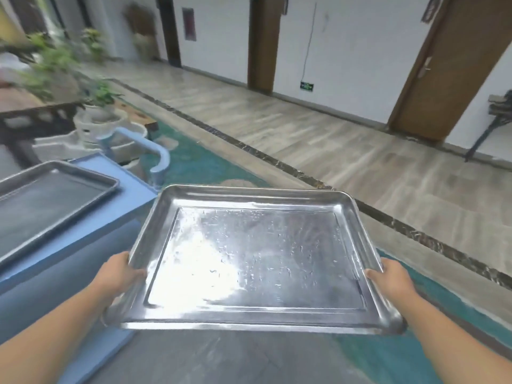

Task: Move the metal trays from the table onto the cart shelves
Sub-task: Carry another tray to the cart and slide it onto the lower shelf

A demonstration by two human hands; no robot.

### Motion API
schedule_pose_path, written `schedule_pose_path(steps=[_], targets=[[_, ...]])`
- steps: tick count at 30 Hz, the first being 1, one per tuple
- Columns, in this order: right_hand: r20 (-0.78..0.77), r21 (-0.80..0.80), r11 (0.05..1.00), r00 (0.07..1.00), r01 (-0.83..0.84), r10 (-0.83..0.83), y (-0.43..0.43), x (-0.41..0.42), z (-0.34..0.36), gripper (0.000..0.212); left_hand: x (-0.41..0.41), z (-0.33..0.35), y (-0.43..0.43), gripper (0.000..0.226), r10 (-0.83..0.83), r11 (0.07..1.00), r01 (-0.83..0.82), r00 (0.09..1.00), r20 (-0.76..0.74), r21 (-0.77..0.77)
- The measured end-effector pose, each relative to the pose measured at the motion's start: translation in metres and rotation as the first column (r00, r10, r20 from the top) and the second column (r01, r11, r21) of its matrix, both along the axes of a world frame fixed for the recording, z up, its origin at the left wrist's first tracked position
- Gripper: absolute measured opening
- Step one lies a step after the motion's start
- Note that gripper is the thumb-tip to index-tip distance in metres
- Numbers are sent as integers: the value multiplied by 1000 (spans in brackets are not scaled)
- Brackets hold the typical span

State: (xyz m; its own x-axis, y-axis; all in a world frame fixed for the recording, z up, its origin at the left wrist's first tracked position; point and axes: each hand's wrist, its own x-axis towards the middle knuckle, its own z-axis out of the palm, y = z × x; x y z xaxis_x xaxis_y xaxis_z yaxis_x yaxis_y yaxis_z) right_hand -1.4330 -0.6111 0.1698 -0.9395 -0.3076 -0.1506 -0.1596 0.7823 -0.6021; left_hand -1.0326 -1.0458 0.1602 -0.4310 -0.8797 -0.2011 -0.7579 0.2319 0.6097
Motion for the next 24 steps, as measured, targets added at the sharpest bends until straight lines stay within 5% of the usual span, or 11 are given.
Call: schedule_pose_path(steps=[12,17,24], targets=[[23,26,817,818,-576,575,-223,-8,-19,9,165,-8,91,21,588,806,-592,803,93,13],[55,33,731,731,-682,680,-286,37,-35,21,225,-23,114,18,709,701,-714,695,118,-11],[88,58,660,663,-749,744,-360,90,-53,13,288,-67,81,23,766,637,-771,634,109,1]])
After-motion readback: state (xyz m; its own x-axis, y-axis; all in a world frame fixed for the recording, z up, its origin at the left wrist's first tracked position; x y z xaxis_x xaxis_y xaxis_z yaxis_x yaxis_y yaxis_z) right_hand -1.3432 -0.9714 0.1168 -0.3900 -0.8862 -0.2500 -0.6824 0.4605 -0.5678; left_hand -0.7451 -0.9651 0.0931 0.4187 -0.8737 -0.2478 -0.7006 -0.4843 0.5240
